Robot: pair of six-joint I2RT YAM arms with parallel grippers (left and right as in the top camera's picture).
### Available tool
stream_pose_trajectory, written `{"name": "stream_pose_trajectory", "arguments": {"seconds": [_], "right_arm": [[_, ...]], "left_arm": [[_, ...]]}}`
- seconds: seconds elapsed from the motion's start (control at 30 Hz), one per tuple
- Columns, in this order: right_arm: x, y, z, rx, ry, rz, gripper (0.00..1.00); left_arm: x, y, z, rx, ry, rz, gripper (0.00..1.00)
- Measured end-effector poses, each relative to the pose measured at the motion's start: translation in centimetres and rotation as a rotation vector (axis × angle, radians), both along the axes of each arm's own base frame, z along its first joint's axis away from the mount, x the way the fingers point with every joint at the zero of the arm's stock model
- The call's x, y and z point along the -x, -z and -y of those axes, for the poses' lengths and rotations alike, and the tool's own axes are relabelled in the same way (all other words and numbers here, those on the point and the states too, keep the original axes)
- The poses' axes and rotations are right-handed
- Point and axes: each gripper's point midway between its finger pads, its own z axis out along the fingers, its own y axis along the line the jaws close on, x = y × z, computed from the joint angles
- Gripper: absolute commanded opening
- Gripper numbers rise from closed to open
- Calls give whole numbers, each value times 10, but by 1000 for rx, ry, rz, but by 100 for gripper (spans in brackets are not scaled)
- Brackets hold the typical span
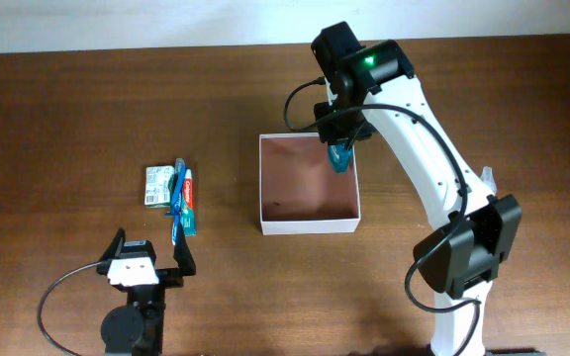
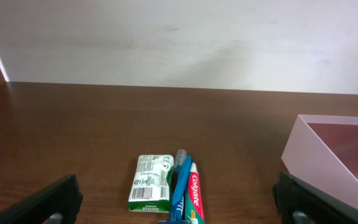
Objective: Pack container
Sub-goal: 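Lift the mouthwash bottle and carry it left over the box, then lower the mouthwash bottle into the box's back corner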
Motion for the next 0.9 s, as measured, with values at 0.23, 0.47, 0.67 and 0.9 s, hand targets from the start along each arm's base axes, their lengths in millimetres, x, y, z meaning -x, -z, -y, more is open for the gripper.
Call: {"name": "stream_pose_trajectory", "arguments": {"seconds": [0.23, 0.47, 0.67, 0.9], "right_arm": [[-1, 9, 0, 2, 1, -3, 28], [-3, 18, -1, 3, 3, -5, 28], [-3, 27, -1, 6, 3, -11, 28], [-5, 34, 2, 25, 7, -8, 28]], "left_arm": [[0, 0, 0, 0, 0, 0, 99], [0, 0, 0, 0, 0, 0, 99], [0, 0, 0, 0, 0, 0, 99], [0, 0, 0, 0, 0, 0, 99]]}}
